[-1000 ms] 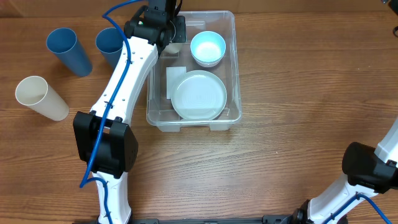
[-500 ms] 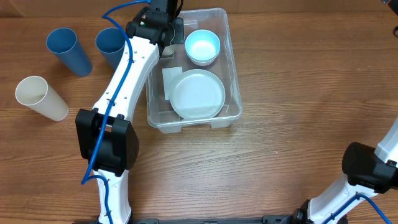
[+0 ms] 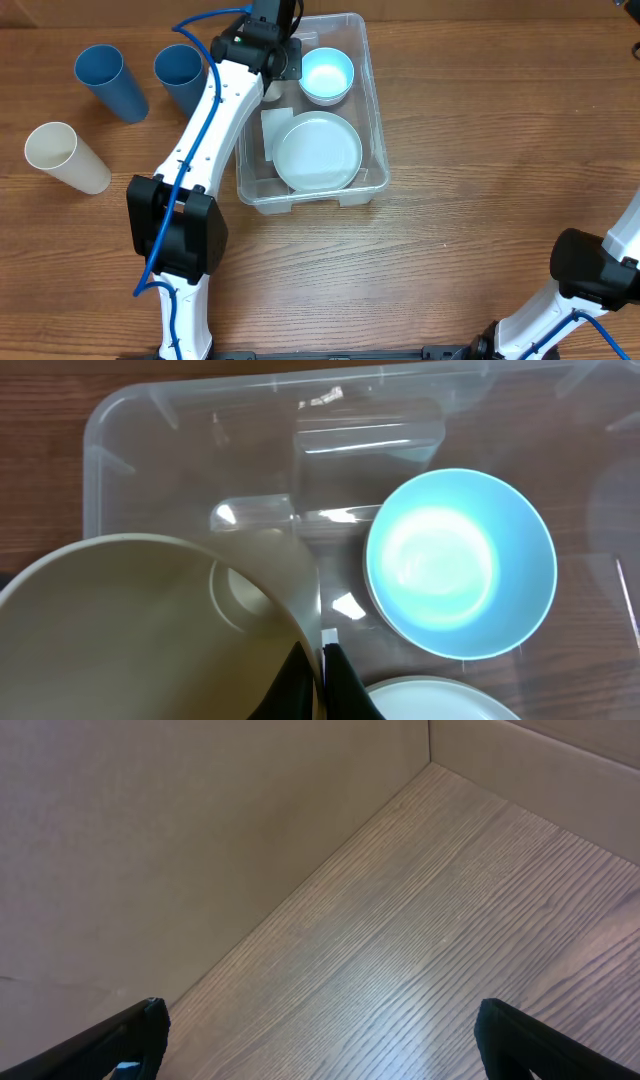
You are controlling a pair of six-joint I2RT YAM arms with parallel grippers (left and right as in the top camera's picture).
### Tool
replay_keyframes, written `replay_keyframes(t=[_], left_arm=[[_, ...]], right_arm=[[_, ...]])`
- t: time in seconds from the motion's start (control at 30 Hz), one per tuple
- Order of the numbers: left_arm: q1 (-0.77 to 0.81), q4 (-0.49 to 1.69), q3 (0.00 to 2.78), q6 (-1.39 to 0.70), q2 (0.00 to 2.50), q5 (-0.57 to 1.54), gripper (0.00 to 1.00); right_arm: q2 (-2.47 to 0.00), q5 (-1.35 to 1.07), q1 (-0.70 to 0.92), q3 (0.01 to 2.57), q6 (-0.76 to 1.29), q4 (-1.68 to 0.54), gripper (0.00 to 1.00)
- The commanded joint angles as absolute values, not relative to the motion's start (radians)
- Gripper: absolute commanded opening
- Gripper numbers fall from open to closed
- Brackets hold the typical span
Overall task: Pack container
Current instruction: 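Carry the cream cup into the bin's back-left corner and release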
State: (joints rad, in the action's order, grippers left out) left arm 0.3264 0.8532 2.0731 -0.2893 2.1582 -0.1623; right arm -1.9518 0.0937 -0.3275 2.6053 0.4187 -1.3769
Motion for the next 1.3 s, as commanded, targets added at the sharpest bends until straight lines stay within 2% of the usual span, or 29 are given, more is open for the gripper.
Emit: replay_keyframes(t=[0.0, 0.4, 0.43, 0.5, 0.57, 0.67, 0.8, 0.87, 0.93, 1.0, 1.13, 1.27], left_arm=[[0.336, 0.849, 2.096, -0.285, 2.161, -0.192, 0.04], [0.332, 0.792, 2.096, -0.284, 2.161, -0.274, 0.04], [0.332, 0.792, 2.096, -0.284, 2.161, -0.274, 0.13], [0.332, 0.786, 2.096, -0.284, 2.161, -0.277, 0.38], [0.332, 0.777, 2.096, -0.284, 2.161, -0.281, 0.57], [0.332, 0.765, 2.096, -0.284, 2.161, -0.281, 0.71], [0.332, 0.749, 2.096, -0.284, 2.161, -0.282, 0.79], [0.332, 0.745, 2.109, -0.283, 2.159, -0.295, 0.87], [0.334, 0.801, 2.151, -0.284, 2.146, -0.287, 0.93], [0.341, 0.945, 2.250, -0.284, 2.112, -0.284, 1.00], [0.340, 1.206, 2.371, -0.287, 2.041, -0.223, 1.00], [0.337, 1.415, 2.380, -0.324, 1.935, -0.217, 1.00]], right_arm=[[-1.940, 0.104, -0.329, 2.610, 0.422, -1.372, 1.00], [-1.940, 0.104, -0.329, 2.610, 0.421, -1.372, 1.00], [-1.940, 0.104, -0.329, 2.610, 0.421, -1.372, 1.00], [-1.940, 0.104, -0.329, 2.610, 0.422, -1.372, 1.00], [-1.940, 0.104, -0.329, 2.610, 0.422, -1.372, 1.00], [-1.940, 0.104, -0.329, 2.610, 0.421, -1.372, 1.00], [-1.940, 0.104, -0.329, 2.610, 0.422, -1.372, 1.00], [-1.940, 0.104, -0.329, 2.610, 0.421, -1.372, 1.00], [-1.940, 0.104, -0.329, 2.610, 0.422, -1.372, 1.00], [-1.940, 0.104, -0.329, 2.610, 0.422, -1.372, 1.00], [-1.940, 0.104, -0.329, 2.610, 0.422, -1.372, 1.00], [-1.940, 0.104, -0.329, 2.610, 0.422, -1.372, 1.00]])
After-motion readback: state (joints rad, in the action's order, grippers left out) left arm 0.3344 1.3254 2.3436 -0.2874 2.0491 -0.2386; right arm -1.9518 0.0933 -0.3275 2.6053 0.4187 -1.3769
